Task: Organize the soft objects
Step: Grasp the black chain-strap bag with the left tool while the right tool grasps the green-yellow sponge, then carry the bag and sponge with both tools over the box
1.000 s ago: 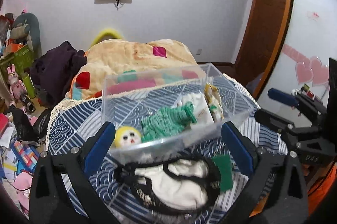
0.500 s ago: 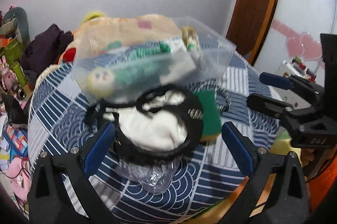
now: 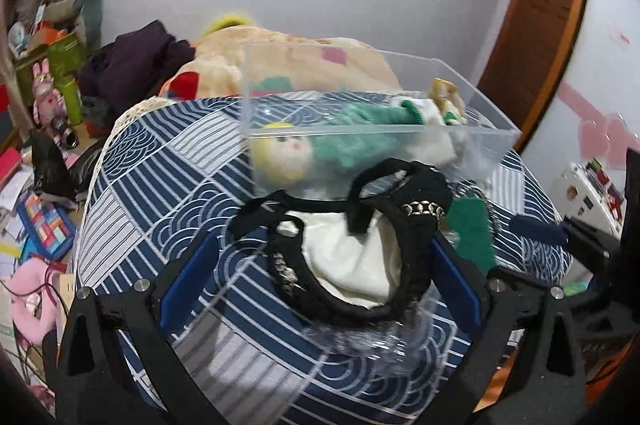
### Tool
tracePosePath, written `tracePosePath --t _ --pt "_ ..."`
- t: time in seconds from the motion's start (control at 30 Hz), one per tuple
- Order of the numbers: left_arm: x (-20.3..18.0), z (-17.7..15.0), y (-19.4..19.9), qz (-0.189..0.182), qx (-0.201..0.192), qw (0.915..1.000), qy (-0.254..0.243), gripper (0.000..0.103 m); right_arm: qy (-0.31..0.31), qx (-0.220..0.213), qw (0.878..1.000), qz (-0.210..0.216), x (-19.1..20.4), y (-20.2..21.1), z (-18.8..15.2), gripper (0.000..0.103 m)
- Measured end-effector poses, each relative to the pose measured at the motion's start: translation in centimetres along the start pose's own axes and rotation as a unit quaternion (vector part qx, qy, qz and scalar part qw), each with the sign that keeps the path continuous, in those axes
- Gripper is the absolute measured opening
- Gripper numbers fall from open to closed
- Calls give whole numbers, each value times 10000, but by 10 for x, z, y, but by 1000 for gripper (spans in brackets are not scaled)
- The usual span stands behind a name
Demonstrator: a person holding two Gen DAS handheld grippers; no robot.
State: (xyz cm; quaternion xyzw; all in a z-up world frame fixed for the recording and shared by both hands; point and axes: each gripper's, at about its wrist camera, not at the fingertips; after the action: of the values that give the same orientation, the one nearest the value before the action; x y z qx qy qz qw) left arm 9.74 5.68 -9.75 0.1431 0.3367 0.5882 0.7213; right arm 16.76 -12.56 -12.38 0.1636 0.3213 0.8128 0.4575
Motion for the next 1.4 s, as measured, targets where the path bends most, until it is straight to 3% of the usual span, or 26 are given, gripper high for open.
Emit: tracePosePath --t 0.1,0.2,0.3,0.6,0.77,0.83,1.1,1.4 --pt "11 0 -6 33 -3 9998 176 102 -59 72 9999 99 2 -8 2 74" --pt "19 -2 -14 5 36 9993 363 102 -69 132 9998 154 5 -13 3 64" --pt "24 -3 -22 -78 96 9988 480 96 -39 199 9996 189 8 -17 2 55" --pt "30 -5 -30 -651 193 9952 708 54 -78 161 9996 232 4 -12 -5 43" --pt "27 -5 -22 -646 184 9957 631 25 -137 84 9996 243 1 -2 -10 39" --pt "23 -4 -16 -604 172 9967 510 20 -174 14 9996 239 -2 5 -10 39" --pt "1 -3 20 -596 -86 9981 108 16 -297 -327 9989 168 -10 28 -4 38" --pt "-25 20 63 -588 -664 9954 -349 15 -356 -767 9964 -11 -21 51 14 38"
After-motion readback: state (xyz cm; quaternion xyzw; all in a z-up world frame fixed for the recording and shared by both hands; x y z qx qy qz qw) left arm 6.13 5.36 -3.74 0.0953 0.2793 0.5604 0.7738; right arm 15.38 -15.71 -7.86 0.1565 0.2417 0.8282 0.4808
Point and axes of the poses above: each gripper's, at about its wrist camera, not at the fingertips, and y roughly against the way its jaws point, x to its left, z to its top, and after that the axes turned 10 degrees about -z, right-handed
